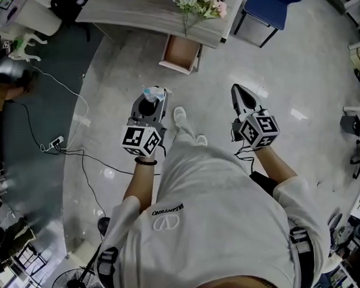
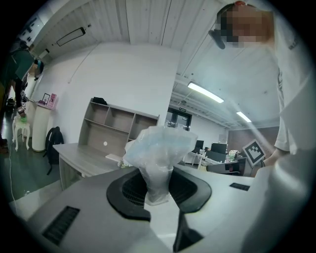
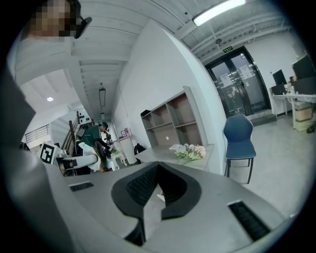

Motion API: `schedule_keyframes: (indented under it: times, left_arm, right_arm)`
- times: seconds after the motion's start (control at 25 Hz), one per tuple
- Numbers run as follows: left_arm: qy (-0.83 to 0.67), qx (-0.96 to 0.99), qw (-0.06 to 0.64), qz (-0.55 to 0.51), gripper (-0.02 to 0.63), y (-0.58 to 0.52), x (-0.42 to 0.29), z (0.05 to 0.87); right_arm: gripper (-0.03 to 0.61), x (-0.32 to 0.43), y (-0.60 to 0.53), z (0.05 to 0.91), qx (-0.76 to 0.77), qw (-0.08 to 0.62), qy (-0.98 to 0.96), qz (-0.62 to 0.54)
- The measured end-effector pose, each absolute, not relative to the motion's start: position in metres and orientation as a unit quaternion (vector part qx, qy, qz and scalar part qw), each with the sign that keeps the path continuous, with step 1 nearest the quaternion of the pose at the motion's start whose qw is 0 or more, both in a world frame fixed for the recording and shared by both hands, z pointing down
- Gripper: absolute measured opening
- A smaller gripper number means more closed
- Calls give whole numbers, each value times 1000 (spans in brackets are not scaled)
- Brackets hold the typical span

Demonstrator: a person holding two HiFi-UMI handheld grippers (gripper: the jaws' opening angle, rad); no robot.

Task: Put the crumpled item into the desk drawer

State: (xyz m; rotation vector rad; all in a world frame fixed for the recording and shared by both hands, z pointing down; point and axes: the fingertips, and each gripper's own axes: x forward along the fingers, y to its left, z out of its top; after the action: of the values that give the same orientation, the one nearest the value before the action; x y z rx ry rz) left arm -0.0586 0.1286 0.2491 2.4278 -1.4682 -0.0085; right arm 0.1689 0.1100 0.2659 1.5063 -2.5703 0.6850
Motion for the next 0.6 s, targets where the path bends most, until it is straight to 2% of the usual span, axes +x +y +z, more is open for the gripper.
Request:
schedule_keyframes:
  times: [0.6]
  left_arm:
    - [-463,871,165,4,97,10,-101,267]
  right_arm:
    - [-2,78,11,282,469,82,-855,207]
